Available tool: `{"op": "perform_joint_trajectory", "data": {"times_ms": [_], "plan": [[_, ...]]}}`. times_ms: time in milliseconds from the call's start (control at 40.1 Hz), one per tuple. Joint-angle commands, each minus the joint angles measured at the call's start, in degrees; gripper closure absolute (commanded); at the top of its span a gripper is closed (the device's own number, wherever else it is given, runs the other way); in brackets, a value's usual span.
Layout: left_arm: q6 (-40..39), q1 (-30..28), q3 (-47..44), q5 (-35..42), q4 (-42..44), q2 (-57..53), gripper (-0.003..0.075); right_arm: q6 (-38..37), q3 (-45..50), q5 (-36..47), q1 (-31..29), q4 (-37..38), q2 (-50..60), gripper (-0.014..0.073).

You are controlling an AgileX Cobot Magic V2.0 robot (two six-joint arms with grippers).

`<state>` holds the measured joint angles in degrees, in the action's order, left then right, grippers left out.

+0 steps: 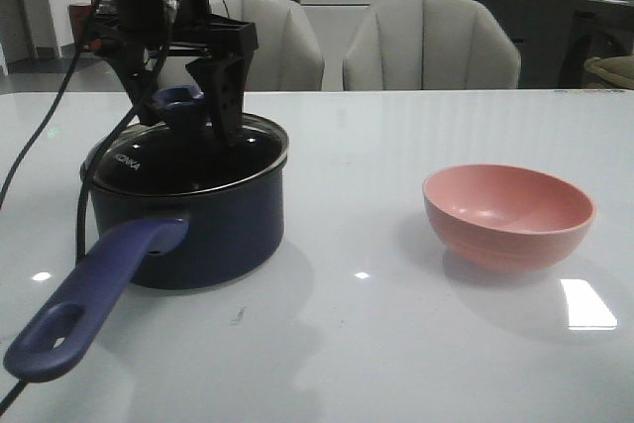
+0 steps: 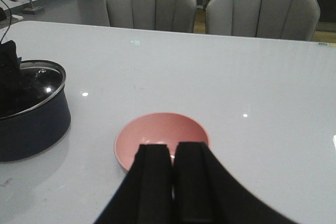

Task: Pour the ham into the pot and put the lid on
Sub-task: 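Lower the lid onto the pot rim with the left gripper, then open the left gripper and raise it off the lid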

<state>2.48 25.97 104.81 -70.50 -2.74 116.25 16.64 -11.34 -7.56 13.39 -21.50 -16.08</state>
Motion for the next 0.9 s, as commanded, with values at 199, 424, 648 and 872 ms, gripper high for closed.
{"op": "perform_joint_trajectory", "data": {"times_ms": [199,424,648,872], "plan": [[-0.09,0.27,1.21,-2.3,-0.16,-4.8,0.0153,0.02,-1.7,4.33,0.06,-0.13,-0.42,0.0433],[-0.09,0.37,-0.88,-2.3,-0.16,-6.46,0.0152,0.02,-1.7,4.33,0.06,-0.13,-0.42,0.0433],[-0.09,0.37,-1.92,-2.3,-0.16,-10.25,0.0153,0.02,-1.7,4.33,0.06,-0.13,-0.42,0.0433],[-0.09,0.27,-4.33,-2.3,-0.43,-20.28,0.0155,0.02,-1.7,4.33,0.06,-0.13,-0.42,0.0433]]}}
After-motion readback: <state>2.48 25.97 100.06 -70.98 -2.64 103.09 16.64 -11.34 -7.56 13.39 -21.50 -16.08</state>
